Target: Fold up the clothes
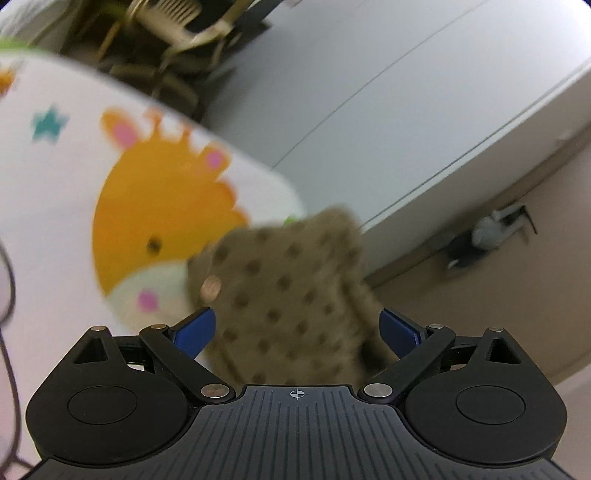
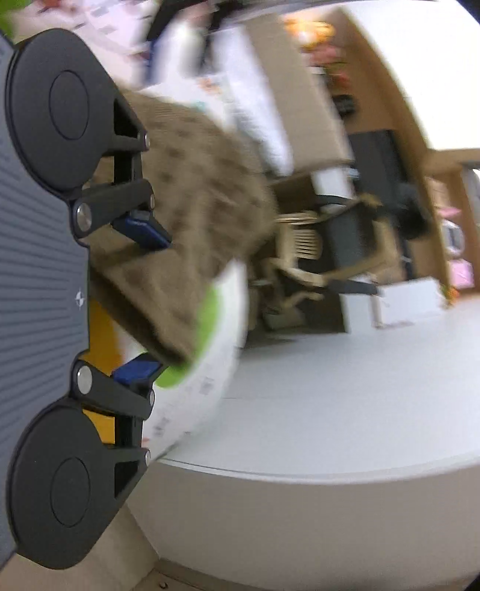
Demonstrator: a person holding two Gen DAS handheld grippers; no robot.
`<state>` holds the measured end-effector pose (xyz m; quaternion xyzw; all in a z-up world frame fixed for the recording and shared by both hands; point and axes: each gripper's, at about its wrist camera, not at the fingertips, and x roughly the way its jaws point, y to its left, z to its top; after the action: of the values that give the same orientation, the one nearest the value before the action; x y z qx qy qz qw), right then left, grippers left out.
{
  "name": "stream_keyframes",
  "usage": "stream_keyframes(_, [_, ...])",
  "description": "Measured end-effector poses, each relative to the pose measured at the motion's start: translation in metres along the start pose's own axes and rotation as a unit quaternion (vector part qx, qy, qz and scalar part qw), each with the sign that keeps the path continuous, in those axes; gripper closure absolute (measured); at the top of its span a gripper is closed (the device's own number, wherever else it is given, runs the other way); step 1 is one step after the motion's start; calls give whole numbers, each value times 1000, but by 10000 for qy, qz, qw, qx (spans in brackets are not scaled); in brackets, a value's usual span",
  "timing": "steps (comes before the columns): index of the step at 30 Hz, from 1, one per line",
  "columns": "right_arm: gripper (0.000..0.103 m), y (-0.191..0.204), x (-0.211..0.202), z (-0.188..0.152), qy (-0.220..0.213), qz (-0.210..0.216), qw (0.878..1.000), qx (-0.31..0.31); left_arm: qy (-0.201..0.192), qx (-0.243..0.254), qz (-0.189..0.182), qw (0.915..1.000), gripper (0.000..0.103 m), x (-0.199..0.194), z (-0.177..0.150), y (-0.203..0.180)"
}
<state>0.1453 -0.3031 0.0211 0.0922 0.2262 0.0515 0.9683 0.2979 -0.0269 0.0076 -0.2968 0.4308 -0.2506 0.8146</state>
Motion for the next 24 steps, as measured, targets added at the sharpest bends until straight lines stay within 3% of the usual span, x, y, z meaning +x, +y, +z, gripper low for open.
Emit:
stream_keyframes(4, [34, -6, 15, 23, -258, -180, 9992, -239, 124, -155, -153, 9997, 4, 21, -5, 12])
stream_keyframes(10, [34, 25, 87, -4, 812, 64, 9868, -1398, -27, -306, -183, 9994, 3, 30, -21, 21])
stream_keyframes(15, [57, 60, 91, -30, 843, 23, 9832, -1620, -104, -831, -449, 9955, 3, 27, -23, 41])
stream_keyframes(20, [60, 92, 81, -40, 962, 365, 9798, -1716, -233, -1037, -475, 9932, 3, 17, -20, 58])
stream_keyframes(24, [61, 137, 75, -47, 1061, 1101, 9686, -1962, -630, -1023, -264, 9924, 3, -22, -7, 79])
